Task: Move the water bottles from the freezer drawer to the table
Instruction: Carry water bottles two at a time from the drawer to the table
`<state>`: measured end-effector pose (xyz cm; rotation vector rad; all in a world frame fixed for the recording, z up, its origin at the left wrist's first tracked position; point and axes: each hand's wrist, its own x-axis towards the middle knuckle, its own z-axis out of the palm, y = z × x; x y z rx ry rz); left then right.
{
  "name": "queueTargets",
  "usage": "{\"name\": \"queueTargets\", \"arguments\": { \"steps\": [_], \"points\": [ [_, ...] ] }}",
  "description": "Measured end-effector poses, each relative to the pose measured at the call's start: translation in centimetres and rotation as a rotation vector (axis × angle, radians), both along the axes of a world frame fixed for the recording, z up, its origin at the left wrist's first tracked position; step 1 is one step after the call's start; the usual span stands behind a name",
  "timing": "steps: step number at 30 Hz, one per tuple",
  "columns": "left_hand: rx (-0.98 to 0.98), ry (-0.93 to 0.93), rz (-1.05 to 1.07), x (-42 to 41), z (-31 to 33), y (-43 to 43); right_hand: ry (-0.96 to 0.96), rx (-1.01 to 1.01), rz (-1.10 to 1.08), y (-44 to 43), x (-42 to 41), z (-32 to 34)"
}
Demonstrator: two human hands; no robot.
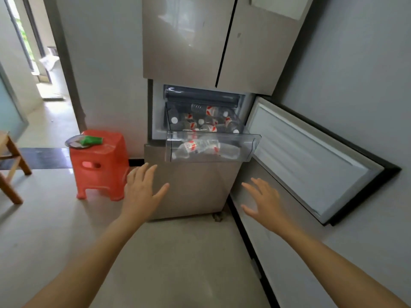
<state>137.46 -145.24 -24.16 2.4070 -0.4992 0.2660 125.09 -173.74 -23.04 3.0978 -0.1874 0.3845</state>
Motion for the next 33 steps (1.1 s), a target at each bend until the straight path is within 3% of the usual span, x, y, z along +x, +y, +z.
{"name": "queueTargets", "arguments": {
  "steps": [7, 10, 14, 23, 29, 33],
  "points": [
    [0.035, -0.049, -0.087, 7.7, 1.0, -9.1, 0.030, 0.079, -0.029, -8.2, 10.4, 0.9],
    [0.040, -0.059, -0.059, 12.3, 1.9, -12.9, -0.059, 0.192, -0.040, -11.6, 16.8, 2.2],
    [0.086, -0.041, -0.042, 16.5, 2.3, -15.9, -0.006, 0.251, 0.011, -14.4, 22.7, 2.1],
    [0.074, 0.018, 0.033, 23.8, -0.9, -17.1, -0.006, 0.492, 0.109, -14.5, 33.0, 0.8],
    [0.043, 0.039, 0.051, 30.3, -1.3, -17.4, 0.217, 0.494, 0.227, -12.9, 40.1, 1.0],
    [0.063, 0.121, 0.005, 33.3, -2.3, -17.5, 0.517, 0.544, 0.270, -11.8, 44.4, 0.6]
  ]
}}
